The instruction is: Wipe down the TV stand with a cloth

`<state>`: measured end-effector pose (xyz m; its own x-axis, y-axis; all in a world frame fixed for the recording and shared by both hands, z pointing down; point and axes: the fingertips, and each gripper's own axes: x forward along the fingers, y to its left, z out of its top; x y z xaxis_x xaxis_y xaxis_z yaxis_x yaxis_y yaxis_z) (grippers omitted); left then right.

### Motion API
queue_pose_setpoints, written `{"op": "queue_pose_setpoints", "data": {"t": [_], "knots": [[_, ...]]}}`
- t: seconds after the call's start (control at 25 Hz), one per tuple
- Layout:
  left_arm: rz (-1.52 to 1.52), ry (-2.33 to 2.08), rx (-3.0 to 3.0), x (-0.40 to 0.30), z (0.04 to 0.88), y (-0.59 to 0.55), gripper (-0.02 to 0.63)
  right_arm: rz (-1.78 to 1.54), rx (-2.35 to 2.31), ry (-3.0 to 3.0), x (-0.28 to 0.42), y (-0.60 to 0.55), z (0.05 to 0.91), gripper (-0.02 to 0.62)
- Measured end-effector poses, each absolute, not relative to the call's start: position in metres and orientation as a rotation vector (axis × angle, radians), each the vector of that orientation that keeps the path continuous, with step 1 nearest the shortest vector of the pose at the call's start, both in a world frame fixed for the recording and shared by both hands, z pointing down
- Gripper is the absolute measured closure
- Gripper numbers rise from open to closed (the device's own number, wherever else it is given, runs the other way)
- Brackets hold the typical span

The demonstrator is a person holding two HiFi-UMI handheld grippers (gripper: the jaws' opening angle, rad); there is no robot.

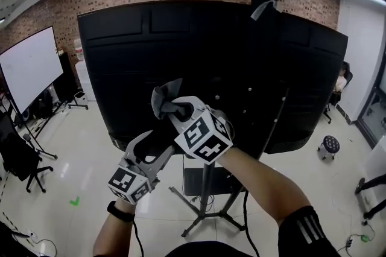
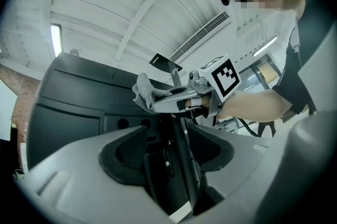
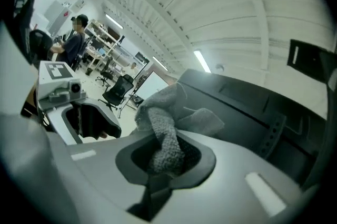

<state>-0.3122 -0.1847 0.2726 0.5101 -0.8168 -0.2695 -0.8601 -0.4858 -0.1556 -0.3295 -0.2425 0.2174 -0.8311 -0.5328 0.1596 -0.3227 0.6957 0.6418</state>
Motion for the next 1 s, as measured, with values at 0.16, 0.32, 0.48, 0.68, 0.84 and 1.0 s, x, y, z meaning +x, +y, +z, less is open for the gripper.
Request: {"op": "queue_pose_setpoints", "data": {"t": [0.16, 0.32, 0.48, 0.68, 0.84, 1.0], "knots": [[0.231, 1.441, -2.483, -0.34, 0.28, -0.183, 0.333, -1.103, 0.712, -2.293, -0.368, -0.263, 0.225, 0.565], [0.236, 1.444, -2.502, -0.354, 0.29, -0.185, 0.333, -1.304, 0.744, -2.017, -0.392, -0.282, 0.224, 0.565], [0.257, 1.443, -2.508, -0.362, 0.293, -0.19, 0.333, -1.358, 0.749, -1.86, -0.406, -0.3, 0.227, 0.565], [0.281, 1.427, -2.531, -0.362, 0.289, -0.193, 0.334, -1.361, 0.737, -1.815, -0.41, -0.304, 0.23, 0.565], [0.285, 1.394, -2.541, -0.353, 0.286, -0.196, 0.334, -1.345, 0.74, -1.776, -0.391, -0.308, 0.234, 0.565], [0.291, 1.349, -2.567, -0.338, 0.283, -0.199, 0.333, -1.355, 0.764, -1.661, -0.361, -0.315, 0.234, 0.566]]}}
